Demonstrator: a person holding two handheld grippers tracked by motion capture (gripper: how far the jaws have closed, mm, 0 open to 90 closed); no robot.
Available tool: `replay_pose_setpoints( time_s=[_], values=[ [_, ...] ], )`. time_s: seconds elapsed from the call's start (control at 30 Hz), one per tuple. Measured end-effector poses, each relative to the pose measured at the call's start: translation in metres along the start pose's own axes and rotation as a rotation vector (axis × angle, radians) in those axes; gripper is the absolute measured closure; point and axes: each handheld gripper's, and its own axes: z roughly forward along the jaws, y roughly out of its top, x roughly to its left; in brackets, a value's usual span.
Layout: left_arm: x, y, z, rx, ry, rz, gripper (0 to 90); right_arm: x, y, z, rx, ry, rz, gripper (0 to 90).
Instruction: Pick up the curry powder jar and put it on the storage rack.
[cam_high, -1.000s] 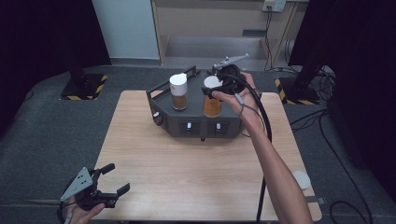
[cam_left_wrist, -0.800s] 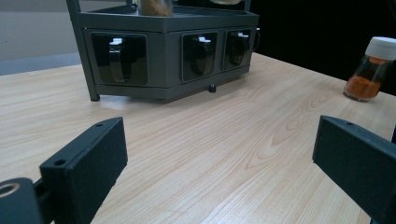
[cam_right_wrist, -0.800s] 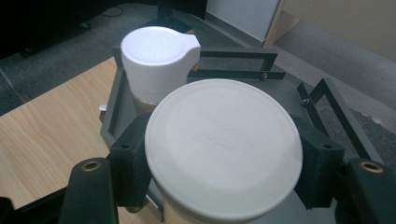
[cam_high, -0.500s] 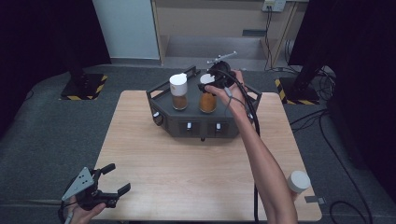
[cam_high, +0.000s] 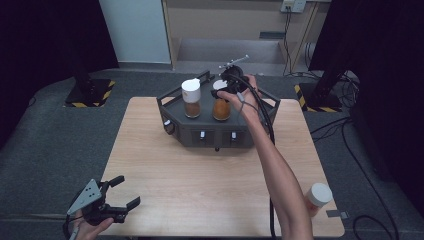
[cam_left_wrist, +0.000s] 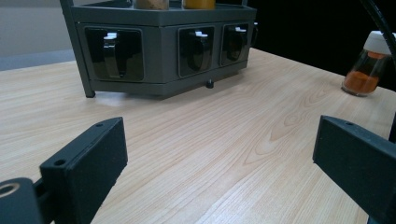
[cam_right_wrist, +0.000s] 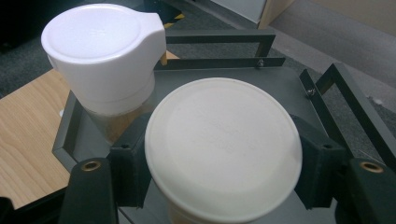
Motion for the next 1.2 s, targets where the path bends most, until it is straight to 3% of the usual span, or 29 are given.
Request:
replay_pose_setpoints(
  time_s=[0.4, 0.57, 0.6, 0.77, 1.2],
  values=[
    [0.0, 0.0, 0.0, 0.0, -0.007, 0.0, 1.7, -0.002, -0.004, 0.004, -0.012, 0.0, 0.028, 33.3],
    [0.0, 0.001, 0.0, 0.002, -0.006, 0.001, 1.8, -0.006, -0.011, 0.004, -0.046, 0.018, 0.049, 30.9],
    [0.0, 0.0, 0.0, 0.001, -0.007, -0.001, 1.7, -0.003, -0.013, 0.002, -0.063, -0.006, 0.062, 21.2],
    [0.0, 0.001, 0.0, 0.001, -0.007, 0.004, 1.8, -0.003, -0.021, -0.008, -0.129, -0.03, 0.091, 10.2],
    [-0.002, 0.001, 0.001, 0.0, -0.005, 0.006, 1.8, 0.0, -0.034, -0.043, -0.194, -0.029, 0.091, 6.7]
  ],
)
